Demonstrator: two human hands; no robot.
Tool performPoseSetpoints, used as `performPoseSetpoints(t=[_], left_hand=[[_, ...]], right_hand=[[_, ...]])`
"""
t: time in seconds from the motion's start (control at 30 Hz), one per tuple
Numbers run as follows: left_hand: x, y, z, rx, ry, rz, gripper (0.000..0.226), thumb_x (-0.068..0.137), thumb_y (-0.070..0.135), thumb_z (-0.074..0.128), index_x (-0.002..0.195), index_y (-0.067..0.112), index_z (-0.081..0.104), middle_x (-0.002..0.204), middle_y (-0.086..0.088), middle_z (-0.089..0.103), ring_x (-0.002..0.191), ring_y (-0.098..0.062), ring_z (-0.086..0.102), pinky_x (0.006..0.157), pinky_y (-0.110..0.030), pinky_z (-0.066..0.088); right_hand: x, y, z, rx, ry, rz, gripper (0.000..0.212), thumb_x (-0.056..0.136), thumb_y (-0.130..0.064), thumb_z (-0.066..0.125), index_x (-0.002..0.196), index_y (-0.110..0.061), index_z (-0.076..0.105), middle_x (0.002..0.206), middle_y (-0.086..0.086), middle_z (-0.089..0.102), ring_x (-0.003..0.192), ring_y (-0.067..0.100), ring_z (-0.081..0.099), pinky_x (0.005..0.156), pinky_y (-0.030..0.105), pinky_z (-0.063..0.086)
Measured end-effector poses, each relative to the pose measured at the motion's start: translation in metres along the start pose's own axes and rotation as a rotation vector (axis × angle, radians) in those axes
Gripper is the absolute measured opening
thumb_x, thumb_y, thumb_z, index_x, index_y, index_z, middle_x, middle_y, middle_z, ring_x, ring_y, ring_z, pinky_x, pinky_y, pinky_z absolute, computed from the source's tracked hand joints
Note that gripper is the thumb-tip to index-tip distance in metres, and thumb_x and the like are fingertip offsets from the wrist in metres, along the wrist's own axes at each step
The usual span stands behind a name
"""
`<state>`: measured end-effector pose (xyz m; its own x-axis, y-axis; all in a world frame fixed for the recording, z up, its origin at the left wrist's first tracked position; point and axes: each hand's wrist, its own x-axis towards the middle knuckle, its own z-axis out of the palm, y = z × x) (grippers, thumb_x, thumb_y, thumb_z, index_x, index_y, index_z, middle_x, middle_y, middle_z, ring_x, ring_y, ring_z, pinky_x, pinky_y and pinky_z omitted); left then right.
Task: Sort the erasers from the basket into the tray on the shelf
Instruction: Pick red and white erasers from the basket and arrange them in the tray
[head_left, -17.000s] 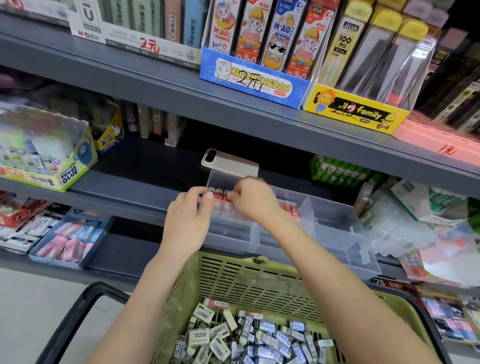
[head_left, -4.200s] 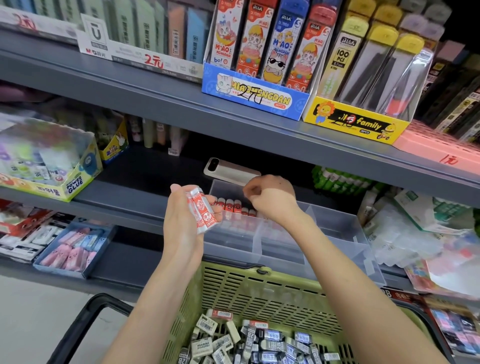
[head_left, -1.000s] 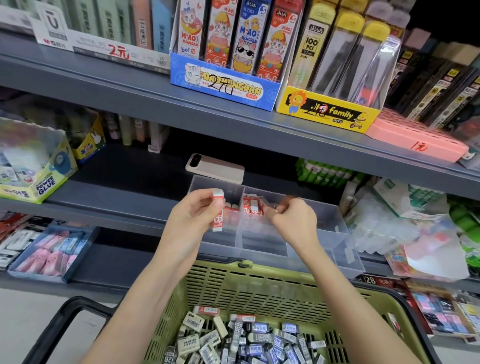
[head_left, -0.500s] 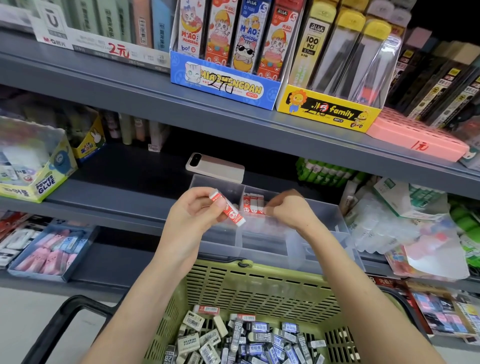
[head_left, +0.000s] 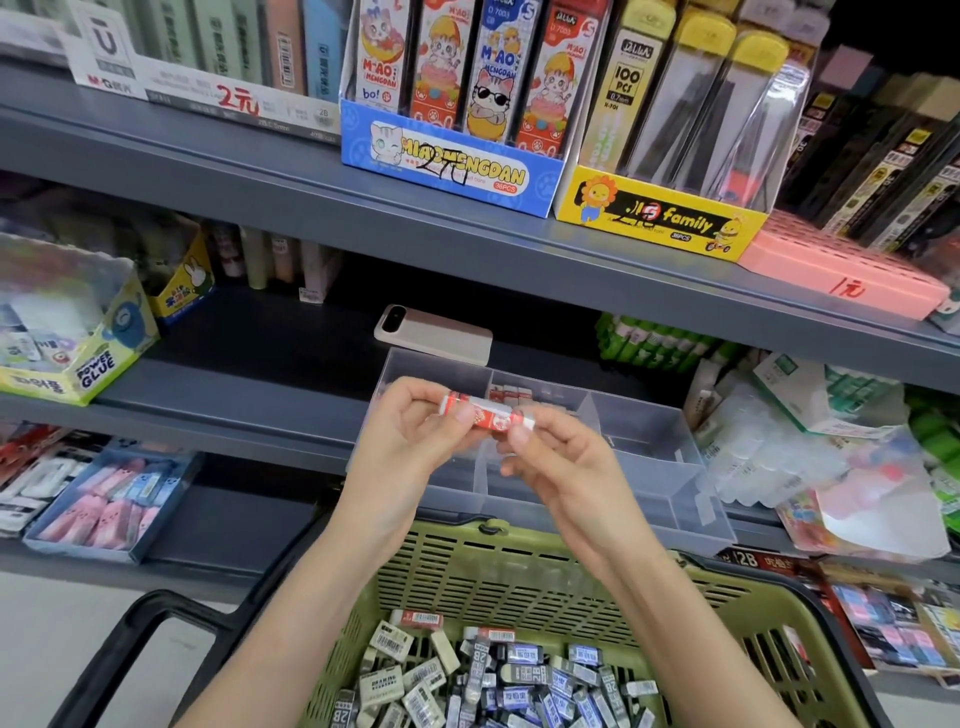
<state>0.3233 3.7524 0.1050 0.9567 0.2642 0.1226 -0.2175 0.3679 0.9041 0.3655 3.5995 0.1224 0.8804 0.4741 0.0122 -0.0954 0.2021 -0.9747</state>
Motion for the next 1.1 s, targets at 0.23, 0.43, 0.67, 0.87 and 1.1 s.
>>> performPoseSetpoints(t=[0.23,0.43,0.67,0.87,1.1], left_hand=[[-0.005,-0.013,0.000,0.912,-0.051,0.280,0.021,0.085,0.037,0.062,0.105,0.032,0.055,0.105,0.024,0.057,0.099,0.010,0.048,0.085,-0.003,0.034],[-0.005,-0.023,0.001,1.260,-0.110,0.377,0.038,0.089,0.037,0.062,0.121,0.017,0.059,0.118,0.003,0.060,0.113,-0.016,0.049,0.091,-0.022,0.029],[-0.004,-0.023,0.001,1.306,-0.131,0.367,0.041,0.090,0.039,0.059,0.125,0.018,0.057,0.120,0.003,0.059,0.115,-0.017,0.049,0.092,-0.024,0.030],[-0.004,-0.024,0.000,1.333,-0.135,0.391,0.039,0.088,0.035,0.063,0.122,0.016,0.059,0.115,0.001,0.062,0.110,-0.019,0.052,0.087,-0.025,0.033],[-0.006,-0.018,0.001,1.307,-0.135,0.392,0.035,0.089,0.030,0.062,0.120,0.014,0.060,0.118,-0.002,0.061,0.114,-0.022,0.050,0.090,-0.025,0.030]], right_hand=[[0.033,-0.019,-0.044,-0.047,0.383,-0.038,0.015,0.087,-0.003,0.059,0.102,-0.005,0.061,0.078,0.006,0.063,0.058,0.011,0.062,0.060,0.019,0.053],[0.068,-0.015,-0.057,-0.628,0.456,0.147,0.032,0.080,0.001,0.070,0.107,0.000,0.054,0.070,0.008,0.064,0.039,0.010,0.056,0.049,0.023,0.050],[0.081,-0.001,-0.051,-0.923,0.405,0.172,0.022,0.076,-0.005,0.074,0.096,0.003,0.070,0.091,0.017,0.070,0.072,0.029,0.068,0.075,0.040,0.058],[0.073,0.010,-0.045,-1.192,0.459,-0.018,0.011,0.080,-0.013,0.071,0.088,-0.007,0.073,0.089,0.008,0.073,0.083,0.021,0.066,0.070,0.021,0.045],[0.034,-0.005,-0.040,-1.372,0.398,-0.200,0.017,0.088,-0.025,0.062,0.095,-0.014,0.072,0.097,0.001,0.072,0.094,0.023,0.058,0.087,0.024,0.035]])
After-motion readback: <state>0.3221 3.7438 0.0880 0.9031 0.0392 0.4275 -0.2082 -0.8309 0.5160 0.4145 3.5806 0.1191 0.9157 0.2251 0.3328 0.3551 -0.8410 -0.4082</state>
